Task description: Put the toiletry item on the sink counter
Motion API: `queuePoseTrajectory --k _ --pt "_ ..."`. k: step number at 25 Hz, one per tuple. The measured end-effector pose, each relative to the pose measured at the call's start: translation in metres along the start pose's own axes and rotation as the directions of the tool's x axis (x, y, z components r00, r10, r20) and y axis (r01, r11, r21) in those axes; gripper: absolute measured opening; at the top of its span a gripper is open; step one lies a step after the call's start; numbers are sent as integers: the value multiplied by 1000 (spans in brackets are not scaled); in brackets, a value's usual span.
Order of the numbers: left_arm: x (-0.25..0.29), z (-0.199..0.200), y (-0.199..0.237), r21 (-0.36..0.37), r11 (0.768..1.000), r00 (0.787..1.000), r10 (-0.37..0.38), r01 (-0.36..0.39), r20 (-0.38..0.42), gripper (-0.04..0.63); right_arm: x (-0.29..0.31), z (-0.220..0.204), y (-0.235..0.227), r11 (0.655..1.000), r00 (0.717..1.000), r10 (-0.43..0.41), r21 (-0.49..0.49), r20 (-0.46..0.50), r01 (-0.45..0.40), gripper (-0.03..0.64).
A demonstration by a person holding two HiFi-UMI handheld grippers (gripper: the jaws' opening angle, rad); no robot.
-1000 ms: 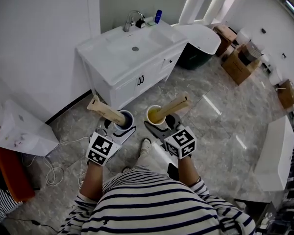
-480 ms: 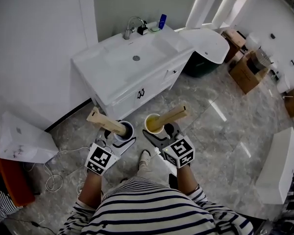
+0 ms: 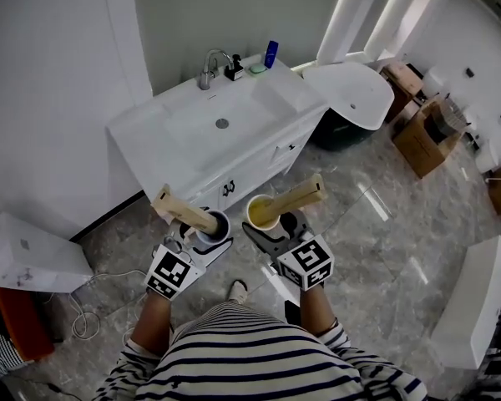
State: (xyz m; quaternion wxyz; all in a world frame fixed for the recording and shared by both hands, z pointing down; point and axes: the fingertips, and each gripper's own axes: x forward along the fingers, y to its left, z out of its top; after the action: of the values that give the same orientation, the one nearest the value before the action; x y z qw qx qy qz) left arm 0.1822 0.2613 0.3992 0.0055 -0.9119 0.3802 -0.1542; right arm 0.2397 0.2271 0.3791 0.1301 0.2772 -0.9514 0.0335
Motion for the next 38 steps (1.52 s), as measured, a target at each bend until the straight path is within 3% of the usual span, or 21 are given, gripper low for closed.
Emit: queuePoseTrajectory --k 11,18,27,38 --pt "38 -3 37 -24 998 998 60 -60 -30 347 24 1 -54 999 999 41 3 0 -41 299" --pt "51 -8 82 -40 996 996 84 -84 -13 347 63 4 -72 998 998 63 -20 -28 -64 299" --pt "71 -10 180 -11 997 997 74 -74 2 347 149 33 -106 997 997 63 -33 -33 -64 299" --pt "59 -13 299 -1 994 994 105 -105 31 347 264 83 -121 992 995 81 -96 -53 -85 299"
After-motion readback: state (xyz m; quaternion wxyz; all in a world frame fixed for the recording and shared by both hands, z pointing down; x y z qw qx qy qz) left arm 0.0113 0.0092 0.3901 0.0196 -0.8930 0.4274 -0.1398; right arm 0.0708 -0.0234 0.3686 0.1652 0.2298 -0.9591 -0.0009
